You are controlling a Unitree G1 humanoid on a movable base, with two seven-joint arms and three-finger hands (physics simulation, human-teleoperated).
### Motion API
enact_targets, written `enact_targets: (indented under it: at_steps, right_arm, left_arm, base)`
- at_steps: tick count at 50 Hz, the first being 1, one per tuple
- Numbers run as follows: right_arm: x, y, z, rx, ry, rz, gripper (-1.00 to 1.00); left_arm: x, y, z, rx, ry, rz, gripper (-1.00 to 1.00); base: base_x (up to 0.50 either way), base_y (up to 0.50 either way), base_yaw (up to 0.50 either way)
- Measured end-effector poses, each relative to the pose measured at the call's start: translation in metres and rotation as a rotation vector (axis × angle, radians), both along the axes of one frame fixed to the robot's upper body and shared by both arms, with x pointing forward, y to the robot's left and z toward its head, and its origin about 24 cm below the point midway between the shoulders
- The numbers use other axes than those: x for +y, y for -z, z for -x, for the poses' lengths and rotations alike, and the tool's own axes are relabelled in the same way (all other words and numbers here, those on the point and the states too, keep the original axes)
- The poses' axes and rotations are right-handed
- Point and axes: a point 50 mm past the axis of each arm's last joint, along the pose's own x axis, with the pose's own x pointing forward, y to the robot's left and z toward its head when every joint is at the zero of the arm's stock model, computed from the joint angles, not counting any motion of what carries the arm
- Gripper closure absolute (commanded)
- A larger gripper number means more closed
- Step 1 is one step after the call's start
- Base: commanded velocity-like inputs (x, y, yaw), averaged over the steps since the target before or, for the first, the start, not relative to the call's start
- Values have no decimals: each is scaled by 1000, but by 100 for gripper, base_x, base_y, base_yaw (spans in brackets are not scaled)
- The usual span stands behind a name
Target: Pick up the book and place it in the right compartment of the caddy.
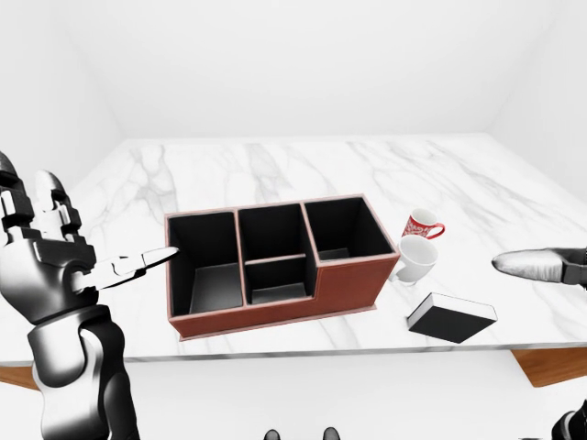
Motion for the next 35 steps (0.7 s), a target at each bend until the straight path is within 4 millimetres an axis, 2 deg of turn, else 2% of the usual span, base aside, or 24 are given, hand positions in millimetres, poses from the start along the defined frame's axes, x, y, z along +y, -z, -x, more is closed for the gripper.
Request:
enact_targets:
  at_steps: [7,16,22,35]
  right_arm:
    - [11,-4,-2,71,113,291,-100]
    - [-6,24,-14,367,311,471,-100]
    - [-21,44,-16,560,405,514,-100]
    - [-53,61,-11,706,596,448,-100]
  left_arm:
    - [0,-1,1,-6,-1,0,-100]
    - [1,-2,1,-8,-4,-2,-100]
    - [-1,-2,1,-11,1,-4,-100]
    - [-4,-2,3,-13,14,-3,-100]
  base:
    - [0,0,0]
    - [0,0,0]
    - [0,0,0]
    - [0,0,0]
